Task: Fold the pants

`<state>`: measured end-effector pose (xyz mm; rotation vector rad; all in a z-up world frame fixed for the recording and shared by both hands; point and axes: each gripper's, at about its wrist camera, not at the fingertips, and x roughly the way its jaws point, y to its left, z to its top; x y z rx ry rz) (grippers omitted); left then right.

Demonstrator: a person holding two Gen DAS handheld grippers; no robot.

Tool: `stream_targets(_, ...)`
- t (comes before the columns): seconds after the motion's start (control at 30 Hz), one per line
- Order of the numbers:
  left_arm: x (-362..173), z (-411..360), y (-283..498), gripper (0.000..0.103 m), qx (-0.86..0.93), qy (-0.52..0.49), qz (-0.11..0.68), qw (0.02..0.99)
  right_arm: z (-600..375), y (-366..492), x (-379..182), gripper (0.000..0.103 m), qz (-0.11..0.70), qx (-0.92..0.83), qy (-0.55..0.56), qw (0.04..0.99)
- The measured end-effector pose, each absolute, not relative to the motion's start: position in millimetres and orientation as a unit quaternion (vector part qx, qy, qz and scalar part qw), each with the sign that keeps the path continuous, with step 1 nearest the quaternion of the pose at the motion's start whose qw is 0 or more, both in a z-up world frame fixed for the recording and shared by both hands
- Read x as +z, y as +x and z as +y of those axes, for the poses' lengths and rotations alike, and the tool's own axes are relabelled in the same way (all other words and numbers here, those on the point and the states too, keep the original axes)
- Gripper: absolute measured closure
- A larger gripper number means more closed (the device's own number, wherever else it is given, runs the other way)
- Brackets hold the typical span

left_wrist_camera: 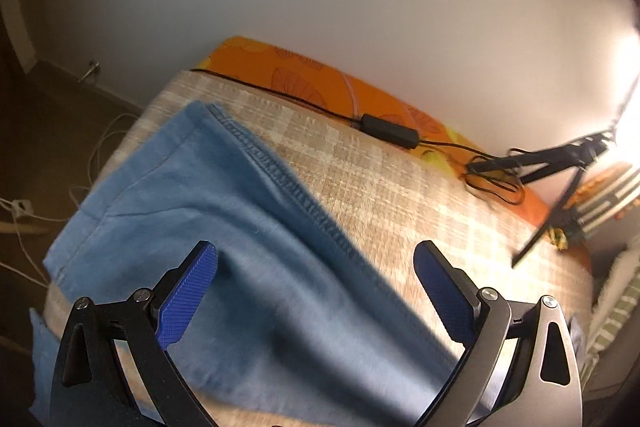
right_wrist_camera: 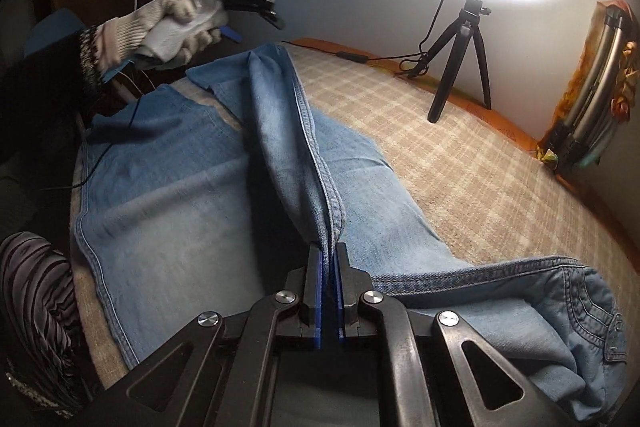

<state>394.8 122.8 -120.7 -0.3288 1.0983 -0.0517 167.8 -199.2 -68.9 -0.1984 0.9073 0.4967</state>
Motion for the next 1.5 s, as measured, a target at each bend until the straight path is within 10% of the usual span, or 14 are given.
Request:
stream_targets(0.2, -149, 119, 411, 0.013, 0.019, -0.192, 0.537, 0.821, -200, 168, -75, 0.1, 0.434, 0.239, -0.098, 0.863)
stream_targets(0.43, -170, 131, 410, 0.089, 0.052, -0.192, 0.526, 0.827, -202, 170, -75, 0.1, 0.432, 0.238, -0.096, 0.865)
stream_targets(0.57, -165, 154, 396, 0.098, 0.032, -0.237, 0.501, 0.832, -205, 173, -73, 0.1, 0.425, 0.225, -0.103, 0.871)
stream_targets(1.27, -88, 217, 329, 0.101, -0.006, -0.259, 0.412, 0.874, -203, 196, -24, 0.1, 0.376, 0.157, -0.132, 0.904)
stream_targets(1.5, -108, 154, 355, 0.05, -0.055, -0.232, 0.475, 0.847, -181, 160, -44, 0.1, 0.401, 0.192, -0.147, 0.884)
